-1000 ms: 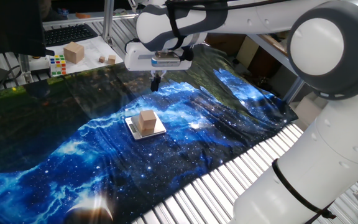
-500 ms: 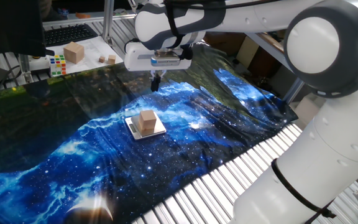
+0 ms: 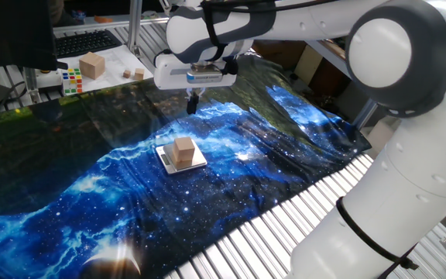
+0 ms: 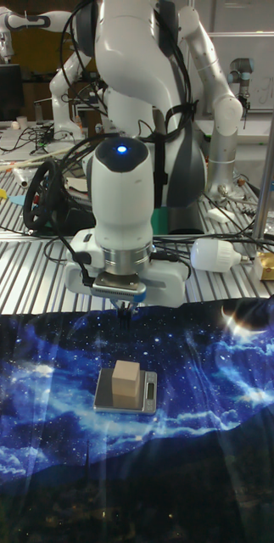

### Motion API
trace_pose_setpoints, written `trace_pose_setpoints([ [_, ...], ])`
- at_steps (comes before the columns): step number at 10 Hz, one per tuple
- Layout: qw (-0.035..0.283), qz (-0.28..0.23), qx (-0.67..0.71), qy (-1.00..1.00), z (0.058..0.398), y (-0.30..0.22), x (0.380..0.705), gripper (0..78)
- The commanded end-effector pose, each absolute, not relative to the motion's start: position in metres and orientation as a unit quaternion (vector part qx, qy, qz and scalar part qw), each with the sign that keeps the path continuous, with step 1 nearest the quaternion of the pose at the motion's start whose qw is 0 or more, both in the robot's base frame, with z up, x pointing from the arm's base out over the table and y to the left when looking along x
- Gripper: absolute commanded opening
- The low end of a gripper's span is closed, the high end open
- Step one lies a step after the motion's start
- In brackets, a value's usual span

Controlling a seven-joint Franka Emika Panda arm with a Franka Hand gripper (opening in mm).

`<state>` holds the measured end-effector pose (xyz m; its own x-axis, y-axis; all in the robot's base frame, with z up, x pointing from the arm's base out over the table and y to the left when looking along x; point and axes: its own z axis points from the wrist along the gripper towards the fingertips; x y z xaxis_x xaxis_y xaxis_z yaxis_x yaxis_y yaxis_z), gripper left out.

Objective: Remove the object from the scale

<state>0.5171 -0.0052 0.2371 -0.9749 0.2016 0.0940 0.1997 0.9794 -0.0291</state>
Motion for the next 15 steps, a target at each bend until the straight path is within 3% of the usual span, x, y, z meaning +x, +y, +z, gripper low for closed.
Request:
trace_pose_setpoints([
  [1,0.048,0.009,-0.099,-0.994,0.225,-0.005,0.523,0.0],
  [15,0.042,0.007,-0.086,-0.995,0.156,0.0,0.519,0.0],
])
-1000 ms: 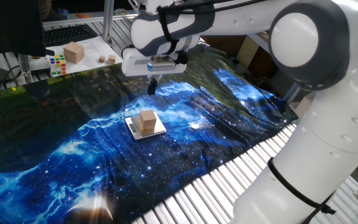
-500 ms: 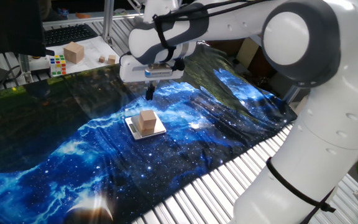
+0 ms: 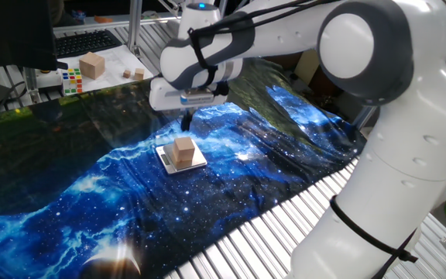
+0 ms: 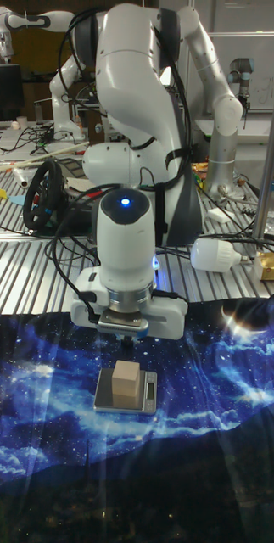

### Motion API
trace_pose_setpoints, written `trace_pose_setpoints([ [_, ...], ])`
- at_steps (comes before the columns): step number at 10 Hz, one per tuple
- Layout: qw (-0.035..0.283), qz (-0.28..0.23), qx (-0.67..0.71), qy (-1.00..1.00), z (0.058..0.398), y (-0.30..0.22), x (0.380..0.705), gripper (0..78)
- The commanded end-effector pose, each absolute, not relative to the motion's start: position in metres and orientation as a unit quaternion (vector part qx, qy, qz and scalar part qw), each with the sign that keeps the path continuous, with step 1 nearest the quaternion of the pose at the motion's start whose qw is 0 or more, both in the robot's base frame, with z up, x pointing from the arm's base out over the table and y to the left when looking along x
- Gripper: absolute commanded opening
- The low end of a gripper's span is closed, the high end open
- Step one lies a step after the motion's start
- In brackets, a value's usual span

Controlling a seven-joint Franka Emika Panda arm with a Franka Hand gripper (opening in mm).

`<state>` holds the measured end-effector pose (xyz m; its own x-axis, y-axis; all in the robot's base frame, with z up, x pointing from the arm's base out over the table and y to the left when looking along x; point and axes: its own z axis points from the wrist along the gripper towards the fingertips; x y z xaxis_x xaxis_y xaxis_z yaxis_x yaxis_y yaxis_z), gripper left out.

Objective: Remove the object from the scale

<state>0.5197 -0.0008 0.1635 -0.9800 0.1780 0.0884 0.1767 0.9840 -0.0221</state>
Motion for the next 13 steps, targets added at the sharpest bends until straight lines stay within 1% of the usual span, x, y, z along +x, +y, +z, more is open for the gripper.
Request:
trace_pose_setpoints([
  [1,0.041,0.007,-0.086,-0.995,0.155,0.0,0.519,0.0],
  [6,0.035,0.008,-0.089,-0.995,0.136,0.001,0.521,0.0],
  [13,0.036,0.007,-0.1,-0.994,0.131,-0.006,0.525,0.0],
])
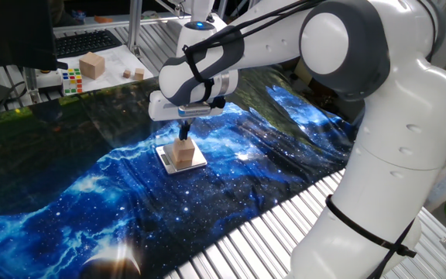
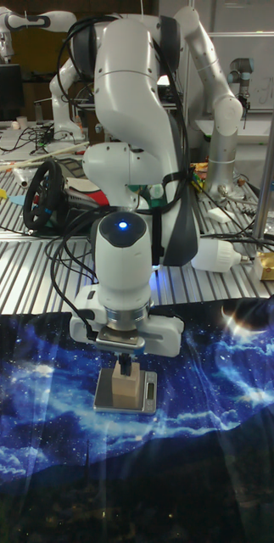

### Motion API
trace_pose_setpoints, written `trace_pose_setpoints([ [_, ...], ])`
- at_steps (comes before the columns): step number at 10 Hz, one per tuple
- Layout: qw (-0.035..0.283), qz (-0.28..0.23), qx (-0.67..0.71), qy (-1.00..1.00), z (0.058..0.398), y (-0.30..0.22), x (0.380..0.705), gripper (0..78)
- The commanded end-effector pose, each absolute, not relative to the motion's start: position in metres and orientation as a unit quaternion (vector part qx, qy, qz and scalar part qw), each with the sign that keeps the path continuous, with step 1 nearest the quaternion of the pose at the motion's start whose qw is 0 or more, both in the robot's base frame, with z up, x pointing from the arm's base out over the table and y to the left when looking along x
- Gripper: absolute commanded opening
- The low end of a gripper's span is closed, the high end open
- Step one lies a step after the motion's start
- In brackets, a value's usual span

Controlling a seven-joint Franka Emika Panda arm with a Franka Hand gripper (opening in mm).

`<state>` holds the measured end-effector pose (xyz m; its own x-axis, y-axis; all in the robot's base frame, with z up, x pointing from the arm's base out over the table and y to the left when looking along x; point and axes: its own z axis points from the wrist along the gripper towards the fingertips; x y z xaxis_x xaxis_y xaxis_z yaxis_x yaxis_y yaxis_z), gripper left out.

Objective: Remove the object from the scale

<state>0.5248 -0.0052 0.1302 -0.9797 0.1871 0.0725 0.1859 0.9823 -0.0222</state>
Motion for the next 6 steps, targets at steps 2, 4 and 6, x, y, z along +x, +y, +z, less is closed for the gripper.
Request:
trace_pose_setpoints([
  [2,0.036,0.006,-0.096,-0.995,0.1314,-0.0061,0.5246,0.0],
  [4,0.041,0.004,-0.081,-0.996,0.1318,-0.0058,0.5243,0.0],
  [6,0.039,0.007,-0.07,-0.997,0.1326,-0.0049,0.5236,0.0],
])
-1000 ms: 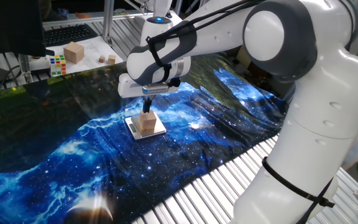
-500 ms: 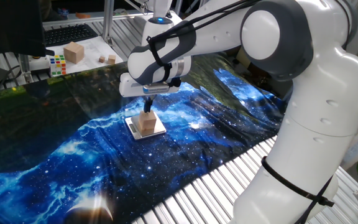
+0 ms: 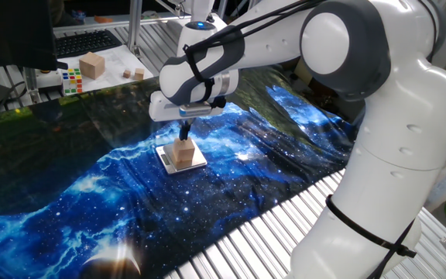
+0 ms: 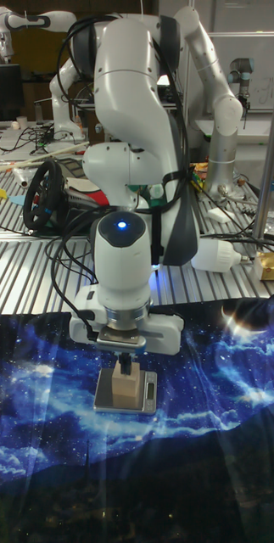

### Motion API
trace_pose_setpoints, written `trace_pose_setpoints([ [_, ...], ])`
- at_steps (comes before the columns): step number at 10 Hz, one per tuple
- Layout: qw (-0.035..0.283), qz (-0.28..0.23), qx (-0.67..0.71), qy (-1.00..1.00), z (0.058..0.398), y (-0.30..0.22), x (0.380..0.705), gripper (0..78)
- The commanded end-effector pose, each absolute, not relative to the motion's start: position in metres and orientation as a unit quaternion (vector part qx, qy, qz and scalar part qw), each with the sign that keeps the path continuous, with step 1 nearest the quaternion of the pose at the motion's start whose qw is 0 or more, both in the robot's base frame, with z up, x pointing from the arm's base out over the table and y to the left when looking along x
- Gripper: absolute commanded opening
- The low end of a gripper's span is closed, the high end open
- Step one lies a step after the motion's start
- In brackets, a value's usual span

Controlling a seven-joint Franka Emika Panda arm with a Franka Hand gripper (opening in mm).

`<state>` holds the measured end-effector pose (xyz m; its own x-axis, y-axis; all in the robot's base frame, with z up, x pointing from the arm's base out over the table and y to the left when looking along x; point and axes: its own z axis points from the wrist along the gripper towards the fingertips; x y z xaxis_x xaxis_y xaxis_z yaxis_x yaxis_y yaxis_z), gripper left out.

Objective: Remove the object from the scale

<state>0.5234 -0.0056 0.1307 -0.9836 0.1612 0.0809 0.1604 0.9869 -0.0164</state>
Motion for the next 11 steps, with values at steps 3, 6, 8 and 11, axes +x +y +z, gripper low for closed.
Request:
trace_pose_setpoints([
  [3,0.039,0.007,-0.06,-0.997,0.1327,-0.0049,0.5236,0.0],
  [6,0.04,0.007,-0.062,-0.997,0.1327,-0.0049,0.5236,77.4],
  [8,0.04,0.007,-0.062,-0.997,0.1327,-0.0049,0.5236,77.4],
  [11,0.04,0.007,-0.062,-0.997,0.1327,-0.0049,0.5236,77.4],
])
